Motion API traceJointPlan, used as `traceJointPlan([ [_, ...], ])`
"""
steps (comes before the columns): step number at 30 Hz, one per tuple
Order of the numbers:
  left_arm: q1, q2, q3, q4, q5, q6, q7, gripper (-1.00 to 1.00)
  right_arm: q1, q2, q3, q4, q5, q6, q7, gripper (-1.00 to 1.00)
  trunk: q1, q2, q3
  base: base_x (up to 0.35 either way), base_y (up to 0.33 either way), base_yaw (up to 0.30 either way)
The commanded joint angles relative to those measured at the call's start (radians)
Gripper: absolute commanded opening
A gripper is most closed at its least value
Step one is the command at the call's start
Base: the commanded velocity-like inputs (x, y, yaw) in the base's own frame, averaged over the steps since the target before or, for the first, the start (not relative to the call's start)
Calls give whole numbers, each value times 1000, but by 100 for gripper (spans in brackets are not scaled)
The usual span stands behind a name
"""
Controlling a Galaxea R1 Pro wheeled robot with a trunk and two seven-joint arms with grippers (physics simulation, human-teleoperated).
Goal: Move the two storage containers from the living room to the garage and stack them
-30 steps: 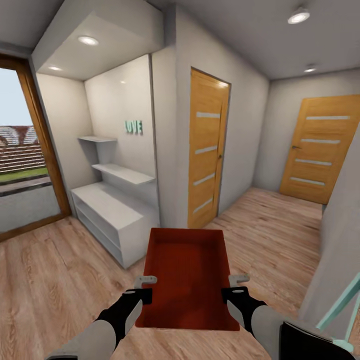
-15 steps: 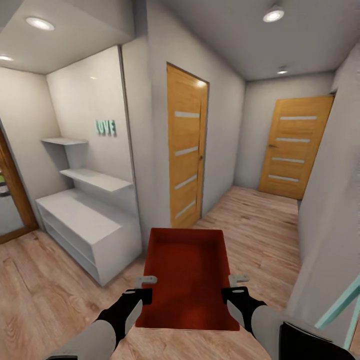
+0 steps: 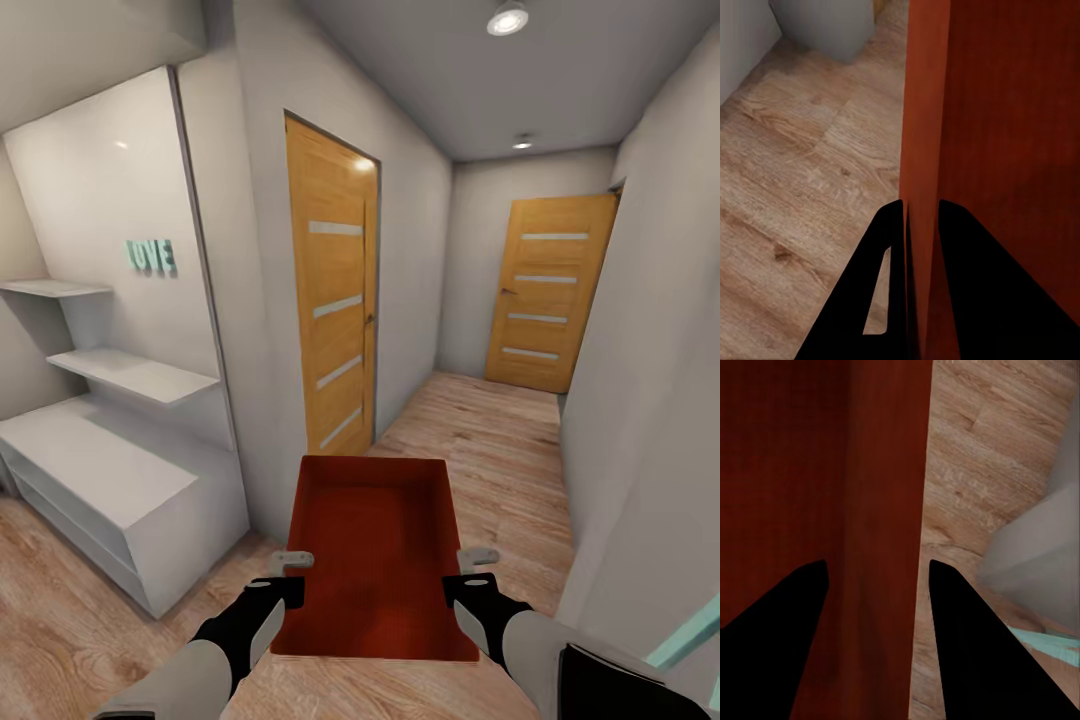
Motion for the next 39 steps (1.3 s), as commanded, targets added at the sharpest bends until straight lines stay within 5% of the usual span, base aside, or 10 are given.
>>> traceJointPlan([
  [1, 1, 8, -3, 14, -3, 5, 2, -100, -1, -6, -25, 0, 7, -12, -1, -100, 1, -1, 0, 323, 0, -33],
  [18, 1, 8, -3, 14, -3, 5, 2, -100, -1, -6, -25, 0, 7, -12, -1, -100, 1, -1, 0, 323, 0, -6],
  [39, 1, 8, -3, 13, -3, 5, 2, -100, -1, -6, -25, 0, 7, -12, -1, -100, 1, -1, 0, 323, 0, -228],
])
